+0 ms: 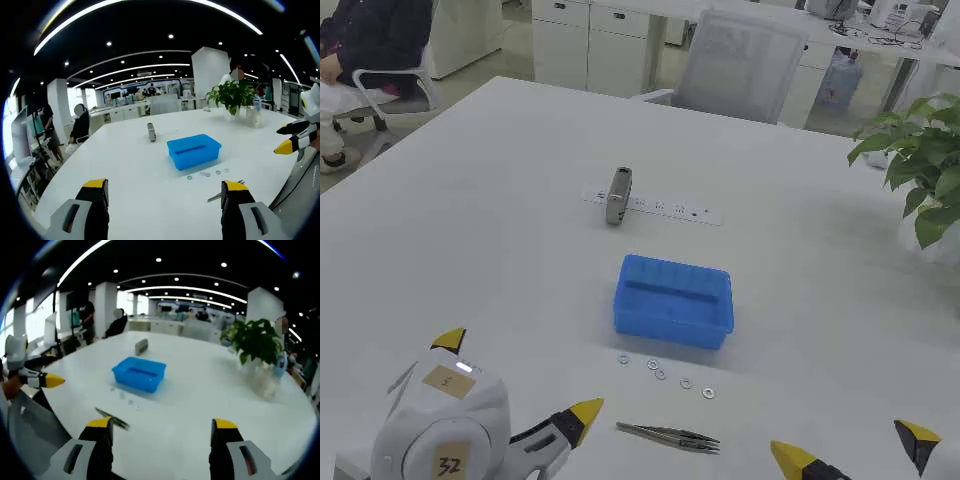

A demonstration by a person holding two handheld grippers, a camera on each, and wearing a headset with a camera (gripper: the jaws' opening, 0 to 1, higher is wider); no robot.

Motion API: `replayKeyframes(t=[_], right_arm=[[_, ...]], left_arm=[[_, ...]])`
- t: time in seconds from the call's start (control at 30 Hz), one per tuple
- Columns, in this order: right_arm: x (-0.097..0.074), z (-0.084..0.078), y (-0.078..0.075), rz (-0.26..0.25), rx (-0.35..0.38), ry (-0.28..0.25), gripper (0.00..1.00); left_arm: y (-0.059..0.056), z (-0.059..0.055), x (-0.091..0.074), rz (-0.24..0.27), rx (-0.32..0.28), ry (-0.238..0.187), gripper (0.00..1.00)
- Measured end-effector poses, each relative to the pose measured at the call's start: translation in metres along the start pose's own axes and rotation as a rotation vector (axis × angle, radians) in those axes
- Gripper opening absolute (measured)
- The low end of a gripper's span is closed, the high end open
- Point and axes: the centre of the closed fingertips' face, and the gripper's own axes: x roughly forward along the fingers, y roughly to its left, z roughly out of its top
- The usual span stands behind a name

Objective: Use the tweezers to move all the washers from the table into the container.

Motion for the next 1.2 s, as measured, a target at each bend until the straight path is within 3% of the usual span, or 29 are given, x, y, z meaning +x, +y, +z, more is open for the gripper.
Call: replayKeyframes(t=[1.2], right_arm=[[0.0017, -0.0019, -0.0003, -0.002, -0.018, 0.003, 0.76]], left_arm=[[-0.0039, -0.0033, 0.0003, -0.014, 0.021, 0.02, 0.92]])
